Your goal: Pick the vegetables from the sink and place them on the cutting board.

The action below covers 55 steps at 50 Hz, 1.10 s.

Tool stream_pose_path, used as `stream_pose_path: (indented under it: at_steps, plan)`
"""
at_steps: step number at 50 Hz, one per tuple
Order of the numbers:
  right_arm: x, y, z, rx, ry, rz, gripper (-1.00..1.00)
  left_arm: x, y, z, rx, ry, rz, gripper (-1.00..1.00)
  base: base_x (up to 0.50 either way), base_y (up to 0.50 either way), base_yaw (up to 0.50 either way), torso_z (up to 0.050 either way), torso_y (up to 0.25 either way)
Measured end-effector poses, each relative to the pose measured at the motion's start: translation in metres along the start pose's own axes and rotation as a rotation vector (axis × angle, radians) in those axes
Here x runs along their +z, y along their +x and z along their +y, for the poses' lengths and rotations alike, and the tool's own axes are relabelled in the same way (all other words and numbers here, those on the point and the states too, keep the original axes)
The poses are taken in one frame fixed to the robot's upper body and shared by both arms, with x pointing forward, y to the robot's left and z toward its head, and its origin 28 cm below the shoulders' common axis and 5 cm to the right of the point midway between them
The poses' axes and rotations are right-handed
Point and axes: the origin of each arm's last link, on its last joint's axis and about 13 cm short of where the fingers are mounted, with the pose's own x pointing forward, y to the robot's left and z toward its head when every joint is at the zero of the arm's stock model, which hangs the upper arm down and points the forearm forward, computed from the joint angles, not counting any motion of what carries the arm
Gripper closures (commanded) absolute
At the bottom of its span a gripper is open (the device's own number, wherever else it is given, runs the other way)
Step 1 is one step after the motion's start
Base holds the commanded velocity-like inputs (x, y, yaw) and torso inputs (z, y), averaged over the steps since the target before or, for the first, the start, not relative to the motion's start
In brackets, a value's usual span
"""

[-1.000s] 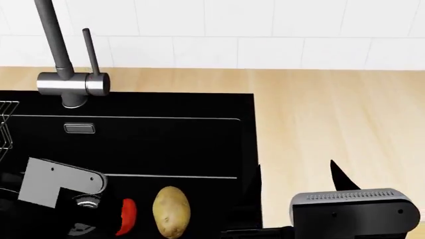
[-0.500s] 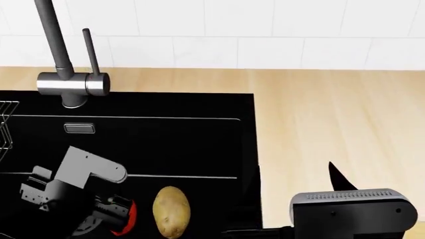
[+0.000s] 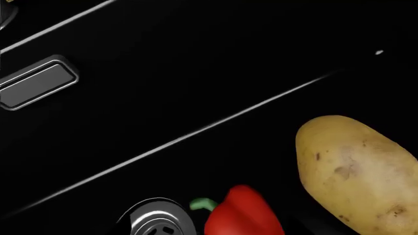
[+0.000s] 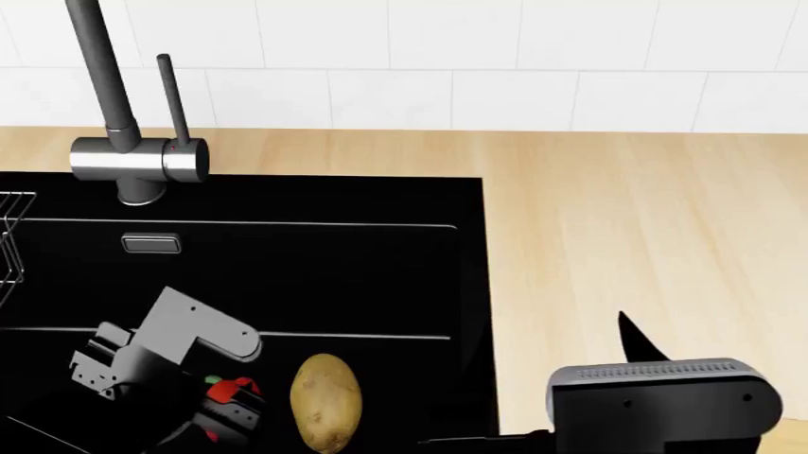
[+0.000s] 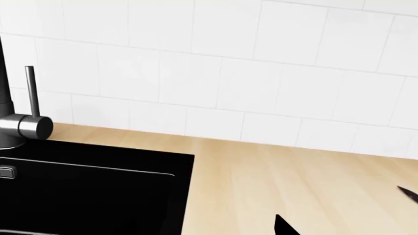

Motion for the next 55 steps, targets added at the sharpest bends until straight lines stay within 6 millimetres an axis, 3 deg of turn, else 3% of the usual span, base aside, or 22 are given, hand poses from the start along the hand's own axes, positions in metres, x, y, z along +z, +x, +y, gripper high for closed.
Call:
stream_pose_path:
  at_steps: [26,55]
  plan:
    - [-0.002,0.001,0.001,0.007,0.001,0.009,-1.0,-0.001,0.011,-0.011,-0.058,0.077,0.001,-1.0,0.0,0.0,0.0,0.0,0.0]
    - [-0.004,0.003,0.002,0.013,0.002,0.015,-1.0,0.0,0.021,-0.011,-0.034,0.102,-0.003,-1.0,0.0,0.0,0.0,0.013,-0.097]
